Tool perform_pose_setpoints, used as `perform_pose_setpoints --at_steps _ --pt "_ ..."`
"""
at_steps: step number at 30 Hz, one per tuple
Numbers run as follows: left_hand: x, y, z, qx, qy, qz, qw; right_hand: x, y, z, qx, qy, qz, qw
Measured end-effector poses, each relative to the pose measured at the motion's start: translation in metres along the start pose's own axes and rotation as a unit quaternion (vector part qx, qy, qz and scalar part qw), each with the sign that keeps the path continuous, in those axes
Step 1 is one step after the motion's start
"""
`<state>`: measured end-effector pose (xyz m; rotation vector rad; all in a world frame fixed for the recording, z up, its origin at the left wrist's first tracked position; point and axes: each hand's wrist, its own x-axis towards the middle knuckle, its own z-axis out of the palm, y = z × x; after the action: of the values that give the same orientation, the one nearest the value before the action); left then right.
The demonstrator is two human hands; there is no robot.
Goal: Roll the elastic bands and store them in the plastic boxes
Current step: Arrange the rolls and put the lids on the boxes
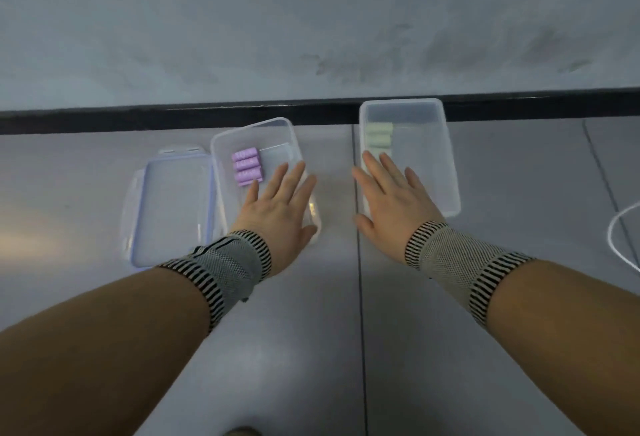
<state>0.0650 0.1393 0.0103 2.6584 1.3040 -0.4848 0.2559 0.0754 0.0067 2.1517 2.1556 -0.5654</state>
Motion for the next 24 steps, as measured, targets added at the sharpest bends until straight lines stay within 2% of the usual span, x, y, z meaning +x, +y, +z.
perform_pose_setpoints --at_steps 5,12,19,24 --pt "-0.066 -0.1 0.011 0.01 -0.014 -0.112 0.994 0.024 -0.092 -0.003 -0.01 -0.014 -0.101 0.995" --pt "-0.119 -0.203 0.081 -0.042 -0.049 -0.258 0.964 0.062 -0.216 0.038 -0.006 -0.057 -0.198 0.979" --pt "-0.105 -0.249 0.132 -0.112 -0.069 -0.306 0.943 0.106 -0.27 0.107 -0.037 -0.114 -0.136 0.983" --pt "-0.1 -0.25 0.15 -0.155 -0.056 -0.283 0.945 0.116 -0.273 0.132 -0.055 -0.147 -0.117 0.981"
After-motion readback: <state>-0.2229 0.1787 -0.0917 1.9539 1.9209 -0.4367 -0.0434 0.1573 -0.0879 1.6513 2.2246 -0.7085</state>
